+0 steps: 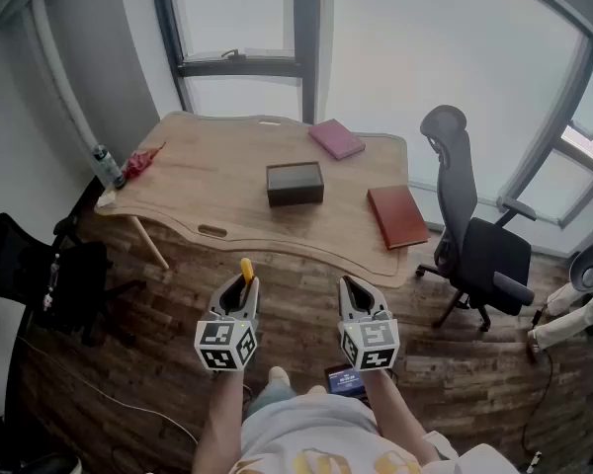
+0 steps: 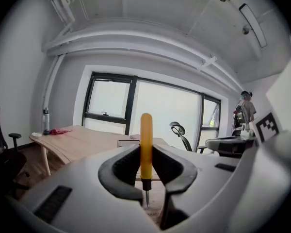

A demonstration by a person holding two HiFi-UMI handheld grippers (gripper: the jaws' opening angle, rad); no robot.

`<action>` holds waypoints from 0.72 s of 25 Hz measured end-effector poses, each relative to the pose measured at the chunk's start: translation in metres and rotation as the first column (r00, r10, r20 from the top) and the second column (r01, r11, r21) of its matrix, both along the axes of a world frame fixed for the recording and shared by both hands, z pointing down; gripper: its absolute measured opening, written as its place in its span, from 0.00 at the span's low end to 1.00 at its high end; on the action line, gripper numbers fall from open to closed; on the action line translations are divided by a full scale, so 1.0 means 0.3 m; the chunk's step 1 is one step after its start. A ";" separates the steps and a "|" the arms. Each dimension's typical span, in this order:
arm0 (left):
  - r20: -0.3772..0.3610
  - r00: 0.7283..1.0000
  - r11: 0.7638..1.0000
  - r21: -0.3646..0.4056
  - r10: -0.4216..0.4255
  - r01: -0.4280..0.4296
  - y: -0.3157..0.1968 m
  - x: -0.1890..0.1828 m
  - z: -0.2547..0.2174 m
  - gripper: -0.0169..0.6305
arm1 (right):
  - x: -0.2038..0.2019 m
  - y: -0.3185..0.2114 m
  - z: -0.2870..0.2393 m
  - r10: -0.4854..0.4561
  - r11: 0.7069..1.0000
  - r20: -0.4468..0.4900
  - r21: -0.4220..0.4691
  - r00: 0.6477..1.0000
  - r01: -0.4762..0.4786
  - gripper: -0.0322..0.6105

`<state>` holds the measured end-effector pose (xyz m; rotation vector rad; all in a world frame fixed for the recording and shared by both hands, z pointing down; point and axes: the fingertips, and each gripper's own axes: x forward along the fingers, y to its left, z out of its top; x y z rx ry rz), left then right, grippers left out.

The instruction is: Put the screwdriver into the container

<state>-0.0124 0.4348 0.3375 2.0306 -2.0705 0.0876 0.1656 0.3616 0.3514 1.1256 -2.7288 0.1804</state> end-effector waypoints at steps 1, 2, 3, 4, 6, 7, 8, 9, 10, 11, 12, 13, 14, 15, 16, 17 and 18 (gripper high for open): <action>0.000 1.000 1.000 -0.001 -0.002 0.002 -0.002 0.000 0.002 0.15 | 0.000 -0.002 0.003 0.000 1.000 0.001 -0.003 1.000 0.000 0.10; 0.000 1.000 1.000 -0.002 -0.004 0.004 -0.004 0.001 0.004 0.15 | 0.001 -0.005 0.006 -0.001 1.000 0.002 -0.005 1.000 0.001 0.10; 0.000 1.000 1.000 -0.003 -0.004 0.004 -0.006 0.002 0.006 0.15 | 0.002 -0.008 0.008 0.000 1.000 0.003 -0.007 1.000 0.000 0.10; 0.001 1.000 1.000 -0.004 -0.004 0.004 -0.009 0.005 0.007 0.15 | 0.004 -0.011 0.008 0.000 1.000 0.003 -0.008 1.000 0.000 0.10; 0.002 1.000 1.000 -0.006 -0.002 0.002 -0.013 0.008 0.007 0.15 | 0.006 -0.017 0.007 0.001 1.000 0.005 -0.008 1.000 -0.001 0.10; 0.002 1.000 1.000 -0.005 -0.003 0.003 -0.016 0.008 0.007 0.15 | 0.007 -0.020 0.006 0.002 1.000 0.006 -0.008 1.000 -0.002 0.10; 0.001 1.000 1.000 -0.004 -0.004 0.004 -0.018 0.008 0.006 0.15 | 0.008 -0.023 0.006 0.002 1.000 0.007 -0.008 1.000 -0.002 0.10; 0.000 1.000 1.000 -0.004 -0.005 0.005 -0.018 0.008 0.006 0.15 | 0.009 -0.023 0.006 0.002 1.000 0.007 -0.009 1.000 -0.002 0.10; -0.001 1.000 1.000 -0.004 -0.007 0.007 -0.018 0.008 0.007 0.15 | 0.012 -0.022 0.008 0.003 1.000 0.007 -0.010 1.000 -0.003 0.10; -0.001 1.000 1.000 -0.005 -0.008 0.008 -0.017 0.009 0.008 0.15 | 0.014 -0.021 0.010 0.003 1.000 0.006 -0.012 1.000 -0.002 0.10; -0.001 1.000 1.000 -0.006 -0.009 0.009 -0.018 0.010 0.008 0.15 | 0.016 -0.022 0.011 0.002 1.000 0.006 -0.013 1.000 -0.002 0.10; 0.000 1.000 1.000 -0.007 -0.009 0.009 -0.021 0.010 0.006 0.15 | 0.016 -0.024 0.011 0.002 1.000 0.006 -0.013 1.000 -0.002 0.10; 0.002 1.000 1.000 -0.006 -0.010 0.010 -0.025 0.010 0.004 0.15 | 0.016 -0.028 0.010 0.001 1.000 0.008 -0.012 1.000 -0.001 0.10; 0.003 1.000 1.000 -0.005 -0.011 0.011 -0.028 0.010 0.003 0.15 | 0.017 -0.032 0.009 -0.001 1.000 0.010 -0.010 1.000 0.001 0.10; 0.004 1.000 1.000 -0.005 -0.013 0.013 -0.031 0.011 0.003 0.15 | 0.019 -0.036 0.009 -0.003 1.000 0.012 -0.008 1.000 0.003 0.10; 0.005 1.000 1.000 -0.005 -0.014 0.014 -0.033 0.014 0.005 0.15 | 0.021 -0.037 0.009 -0.007 1.000 0.014 -0.007 1.000 0.007 0.10; 0.004 1.000 1.000 -0.006 -0.015 0.015 -0.034 0.018 0.007 0.15 | 0.024 -0.038 0.010 -0.011 1.000 0.016 -0.007 1.000 0.011 0.10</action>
